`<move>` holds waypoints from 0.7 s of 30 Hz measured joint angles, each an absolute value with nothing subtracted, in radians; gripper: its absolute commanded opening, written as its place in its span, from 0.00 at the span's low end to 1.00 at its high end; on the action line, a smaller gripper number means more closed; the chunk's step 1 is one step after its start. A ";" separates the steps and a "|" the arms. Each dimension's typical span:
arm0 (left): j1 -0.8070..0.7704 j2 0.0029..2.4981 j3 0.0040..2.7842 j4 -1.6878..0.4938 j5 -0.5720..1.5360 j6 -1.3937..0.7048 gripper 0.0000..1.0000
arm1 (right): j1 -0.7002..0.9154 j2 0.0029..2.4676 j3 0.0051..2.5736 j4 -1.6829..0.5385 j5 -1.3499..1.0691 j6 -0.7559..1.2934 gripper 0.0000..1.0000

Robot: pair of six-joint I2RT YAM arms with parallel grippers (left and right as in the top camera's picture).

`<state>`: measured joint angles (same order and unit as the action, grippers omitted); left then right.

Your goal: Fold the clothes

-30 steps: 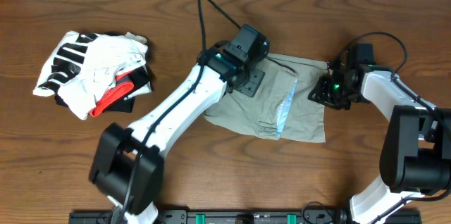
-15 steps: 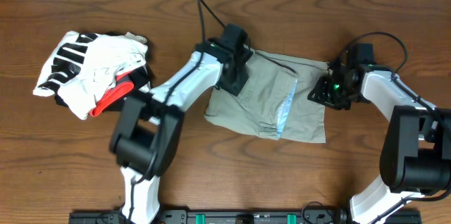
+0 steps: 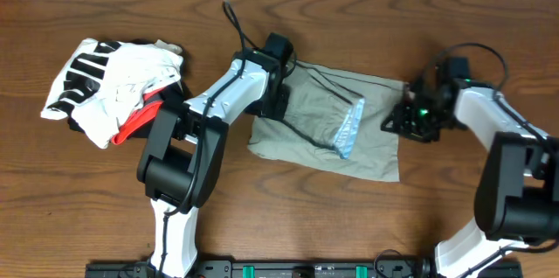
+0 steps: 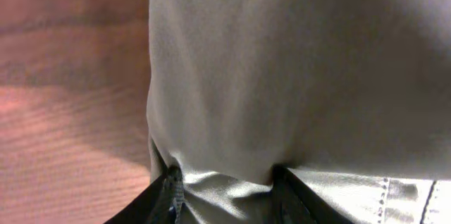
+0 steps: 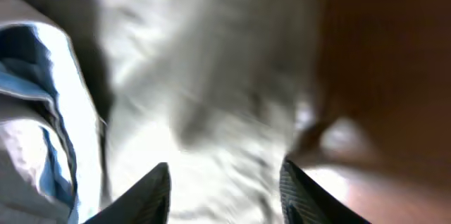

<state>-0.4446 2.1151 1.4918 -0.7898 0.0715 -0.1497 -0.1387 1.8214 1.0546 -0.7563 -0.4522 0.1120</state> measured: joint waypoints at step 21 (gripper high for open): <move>-0.439 1.938 1.496 -0.782 0.105 -0.218 0.70 | -0.202 1.862 1.056 -0.705 -0.496 0.047 0.57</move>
<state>-0.4393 1.9385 1.4960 -0.7822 0.1055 -0.2176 -0.2020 1.8622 1.0557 -0.7048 -0.4965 0.0467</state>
